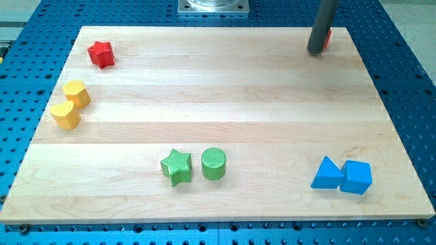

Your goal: Drag the yellow heart to the left of the red circle

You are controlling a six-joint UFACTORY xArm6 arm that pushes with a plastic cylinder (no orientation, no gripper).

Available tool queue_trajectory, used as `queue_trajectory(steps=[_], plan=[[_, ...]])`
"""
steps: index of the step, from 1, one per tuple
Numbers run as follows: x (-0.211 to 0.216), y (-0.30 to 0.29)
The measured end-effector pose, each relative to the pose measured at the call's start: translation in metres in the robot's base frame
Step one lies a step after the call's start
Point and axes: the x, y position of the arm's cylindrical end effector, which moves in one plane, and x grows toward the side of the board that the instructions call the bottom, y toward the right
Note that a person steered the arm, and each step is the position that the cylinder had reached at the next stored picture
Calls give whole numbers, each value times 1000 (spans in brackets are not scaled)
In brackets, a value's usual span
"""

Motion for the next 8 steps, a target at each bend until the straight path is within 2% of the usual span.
queue_trajectory(steps=[1,2,3,4,5,6,7,8], plan=[[71,-113],[176,-233],[234,-365],[227,-467],[191,-462],[162,-427],[131,-421],[120,-433]])
